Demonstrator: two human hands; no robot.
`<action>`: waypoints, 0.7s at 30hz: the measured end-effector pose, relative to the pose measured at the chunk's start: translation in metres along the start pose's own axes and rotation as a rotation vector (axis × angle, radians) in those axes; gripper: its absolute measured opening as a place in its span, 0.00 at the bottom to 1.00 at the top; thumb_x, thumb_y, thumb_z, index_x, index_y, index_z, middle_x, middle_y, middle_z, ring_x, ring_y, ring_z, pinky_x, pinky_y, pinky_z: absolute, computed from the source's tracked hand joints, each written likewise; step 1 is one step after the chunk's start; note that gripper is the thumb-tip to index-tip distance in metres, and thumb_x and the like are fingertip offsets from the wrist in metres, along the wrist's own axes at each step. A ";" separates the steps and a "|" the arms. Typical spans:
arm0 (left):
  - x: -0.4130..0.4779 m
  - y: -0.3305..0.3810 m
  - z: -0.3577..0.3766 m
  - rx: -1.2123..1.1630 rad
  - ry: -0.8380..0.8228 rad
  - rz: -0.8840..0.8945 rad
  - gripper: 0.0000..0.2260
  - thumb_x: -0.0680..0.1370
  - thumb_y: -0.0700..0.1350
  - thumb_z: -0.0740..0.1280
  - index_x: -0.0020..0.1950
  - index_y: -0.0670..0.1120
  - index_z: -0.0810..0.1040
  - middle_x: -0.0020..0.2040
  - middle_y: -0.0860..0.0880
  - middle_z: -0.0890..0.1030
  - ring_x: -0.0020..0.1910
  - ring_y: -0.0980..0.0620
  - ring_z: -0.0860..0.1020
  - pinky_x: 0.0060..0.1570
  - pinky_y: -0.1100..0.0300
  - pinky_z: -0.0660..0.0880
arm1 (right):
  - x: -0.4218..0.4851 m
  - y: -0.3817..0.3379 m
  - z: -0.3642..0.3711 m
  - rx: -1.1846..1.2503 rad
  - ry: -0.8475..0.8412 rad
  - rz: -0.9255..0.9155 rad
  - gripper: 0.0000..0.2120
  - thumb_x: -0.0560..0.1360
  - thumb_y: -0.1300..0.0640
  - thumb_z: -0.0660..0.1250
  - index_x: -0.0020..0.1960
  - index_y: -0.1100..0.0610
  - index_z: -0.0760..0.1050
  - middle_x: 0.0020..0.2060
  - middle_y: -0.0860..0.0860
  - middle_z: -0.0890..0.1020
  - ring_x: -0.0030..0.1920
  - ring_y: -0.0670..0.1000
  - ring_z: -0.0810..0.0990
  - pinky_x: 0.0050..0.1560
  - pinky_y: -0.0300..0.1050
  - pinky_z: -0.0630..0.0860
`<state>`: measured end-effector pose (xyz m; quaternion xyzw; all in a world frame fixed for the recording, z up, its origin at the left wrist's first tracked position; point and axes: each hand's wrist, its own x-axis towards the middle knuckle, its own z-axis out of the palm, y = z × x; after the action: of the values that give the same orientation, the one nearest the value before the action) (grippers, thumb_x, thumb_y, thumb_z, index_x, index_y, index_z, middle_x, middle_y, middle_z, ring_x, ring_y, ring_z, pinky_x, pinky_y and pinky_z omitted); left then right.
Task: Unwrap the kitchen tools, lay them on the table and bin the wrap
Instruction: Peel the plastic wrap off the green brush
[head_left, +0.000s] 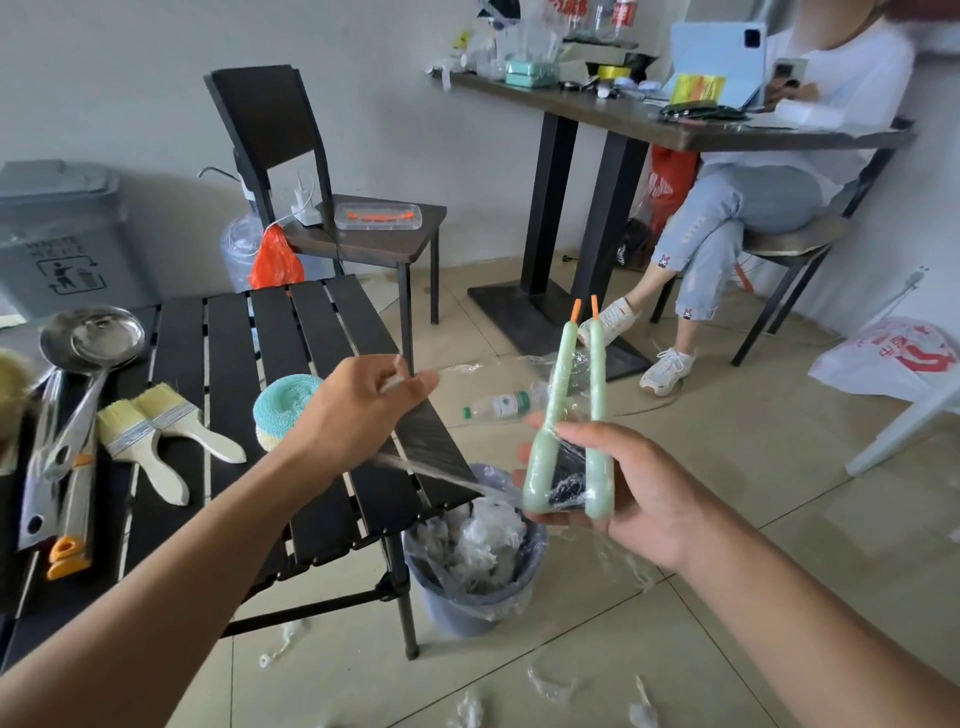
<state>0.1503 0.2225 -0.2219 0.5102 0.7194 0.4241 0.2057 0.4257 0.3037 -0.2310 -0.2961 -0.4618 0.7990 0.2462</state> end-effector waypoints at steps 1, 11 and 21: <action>-0.002 0.000 0.000 -0.030 -0.054 0.015 0.22 0.82 0.62 0.68 0.38 0.47 0.76 0.28 0.55 0.68 0.27 0.55 0.65 0.31 0.58 0.65 | -0.001 0.001 -0.002 0.004 -0.006 0.009 0.21 0.75 0.52 0.75 0.67 0.57 0.84 0.59 0.62 0.84 0.64 0.68 0.83 0.55 0.65 0.85; -0.025 0.011 0.032 -0.159 -0.393 -0.020 0.28 0.76 0.65 0.75 0.33 0.45 0.70 0.31 0.51 0.72 0.30 0.52 0.70 0.34 0.64 0.70 | 0.002 0.006 0.010 -0.106 0.058 0.019 0.23 0.56 0.46 0.90 0.46 0.53 0.87 0.48 0.57 0.86 0.53 0.62 0.87 0.56 0.65 0.83; -0.034 0.017 0.052 -0.597 -0.316 -0.223 0.08 0.87 0.45 0.65 0.61 0.43 0.81 0.38 0.47 0.80 0.28 0.54 0.69 0.27 0.65 0.68 | 0.003 0.007 0.013 -0.127 0.028 -0.008 0.13 0.64 0.52 0.85 0.45 0.53 0.86 0.42 0.54 0.84 0.42 0.52 0.85 0.43 0.51 0.82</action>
<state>0.2116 0.2146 -0.2415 0.4053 0.5741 0.5065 0.4996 0.4132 0.2946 -0.2325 -0.3205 -0.5091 0.7630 0.2367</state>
